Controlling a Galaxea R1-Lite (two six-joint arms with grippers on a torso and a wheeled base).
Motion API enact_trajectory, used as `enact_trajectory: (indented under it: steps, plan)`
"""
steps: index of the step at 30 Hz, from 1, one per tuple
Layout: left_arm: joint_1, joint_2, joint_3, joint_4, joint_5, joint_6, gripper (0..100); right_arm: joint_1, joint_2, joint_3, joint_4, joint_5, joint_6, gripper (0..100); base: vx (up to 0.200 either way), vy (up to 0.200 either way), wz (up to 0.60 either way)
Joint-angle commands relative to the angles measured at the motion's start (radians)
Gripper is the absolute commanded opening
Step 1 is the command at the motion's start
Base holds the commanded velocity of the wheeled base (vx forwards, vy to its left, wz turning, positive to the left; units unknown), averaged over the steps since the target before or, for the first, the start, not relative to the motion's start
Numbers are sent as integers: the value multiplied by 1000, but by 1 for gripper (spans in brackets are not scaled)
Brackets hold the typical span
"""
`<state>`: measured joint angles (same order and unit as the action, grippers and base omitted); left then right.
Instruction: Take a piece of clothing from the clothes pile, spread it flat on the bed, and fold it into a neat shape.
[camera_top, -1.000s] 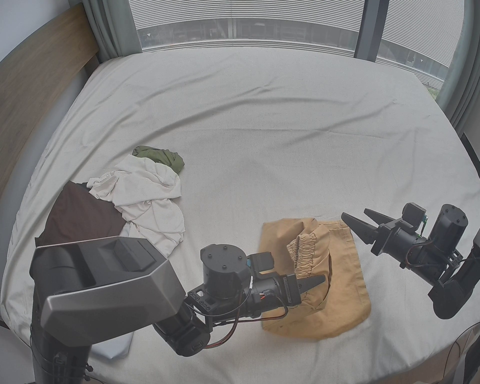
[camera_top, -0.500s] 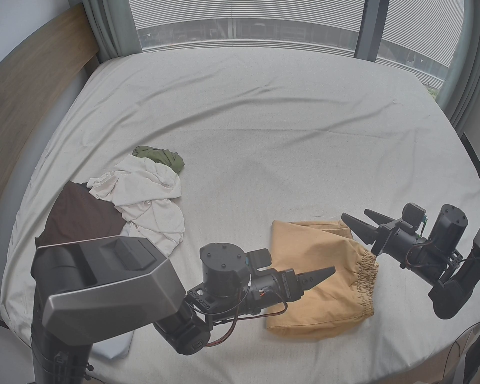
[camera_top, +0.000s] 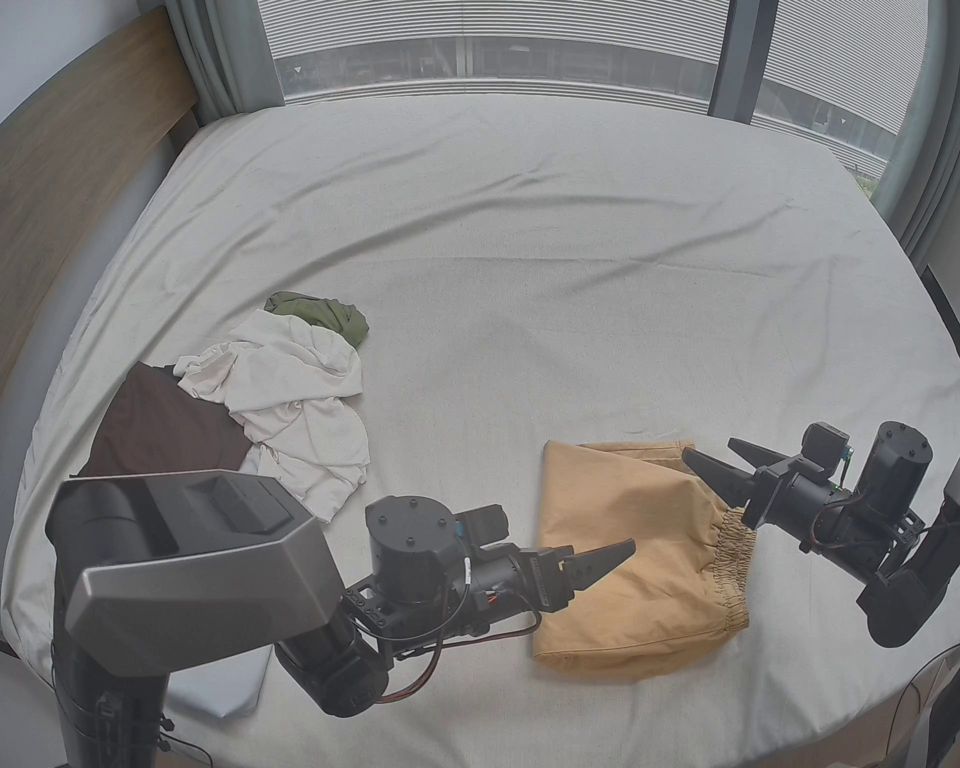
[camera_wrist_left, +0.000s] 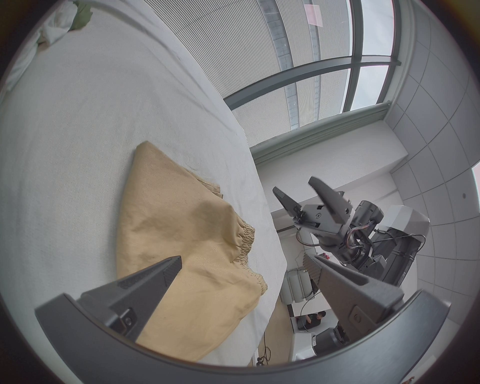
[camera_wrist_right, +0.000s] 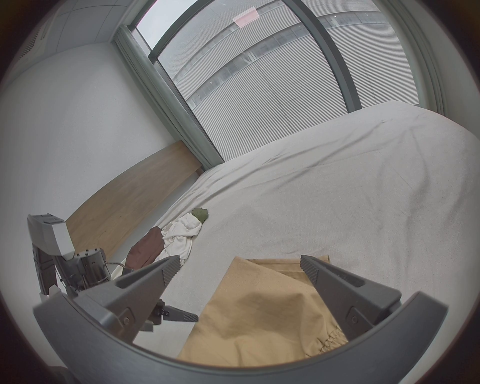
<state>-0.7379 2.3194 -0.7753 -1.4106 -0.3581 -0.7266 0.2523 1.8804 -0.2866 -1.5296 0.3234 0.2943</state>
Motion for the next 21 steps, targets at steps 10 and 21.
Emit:
enact_trajectory:
  steps: [10, 21]
  plan:
    - [92, -201, 166, -24, -2, 3, 100, 12, 13, 20, 0, 2, -1, 100, 0, 0, 0]
    - [239, -391, 314, -57, -35, 52, 100, 22, 6, 33, 0, 2, -1, 100, 0, 0, 0]
